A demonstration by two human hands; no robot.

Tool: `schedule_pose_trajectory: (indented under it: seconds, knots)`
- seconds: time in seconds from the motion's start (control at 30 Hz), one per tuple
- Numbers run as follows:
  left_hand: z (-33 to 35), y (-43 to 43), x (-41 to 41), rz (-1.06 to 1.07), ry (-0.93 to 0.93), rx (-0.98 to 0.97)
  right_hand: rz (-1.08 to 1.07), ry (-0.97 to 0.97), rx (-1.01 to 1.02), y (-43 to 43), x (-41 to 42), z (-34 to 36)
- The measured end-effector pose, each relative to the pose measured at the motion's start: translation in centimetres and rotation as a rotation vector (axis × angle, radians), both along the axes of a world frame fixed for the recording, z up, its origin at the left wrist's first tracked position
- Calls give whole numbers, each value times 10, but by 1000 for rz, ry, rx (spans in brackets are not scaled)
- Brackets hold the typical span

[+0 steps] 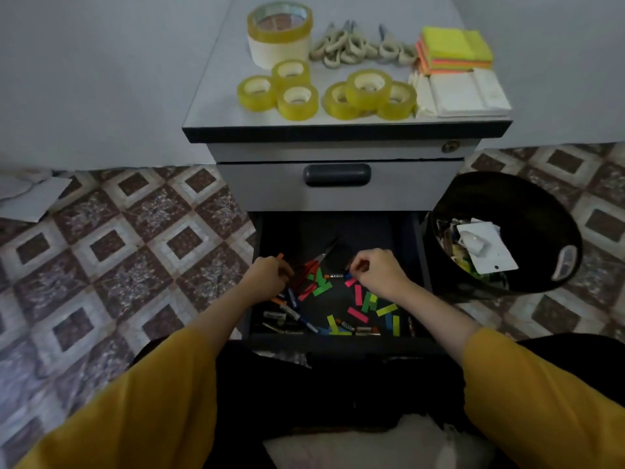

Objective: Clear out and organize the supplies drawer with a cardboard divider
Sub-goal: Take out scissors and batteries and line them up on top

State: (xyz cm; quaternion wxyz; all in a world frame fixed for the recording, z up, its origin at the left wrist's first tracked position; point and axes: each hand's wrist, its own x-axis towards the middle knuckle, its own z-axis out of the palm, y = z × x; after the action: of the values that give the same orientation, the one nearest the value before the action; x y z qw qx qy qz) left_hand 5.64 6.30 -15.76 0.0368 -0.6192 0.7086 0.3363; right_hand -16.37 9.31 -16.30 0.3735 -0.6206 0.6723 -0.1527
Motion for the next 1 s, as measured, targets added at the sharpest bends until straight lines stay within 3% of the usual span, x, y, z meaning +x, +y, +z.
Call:
schedule_pose_trajectory:
  seconds: [0.27, 0.6, 1.0]
  knots:
    - [-41, -24, -11, 0, -56, 41, -39, 32, 156, -15, -12, -50]
    - [-74, -34, -31, -41, -151, -5, -84, 62, 182, -20, -31, -70]
    - [-95, -25, -44, -88, -269, -45, 49, 342, 23, -27, -15, -79]
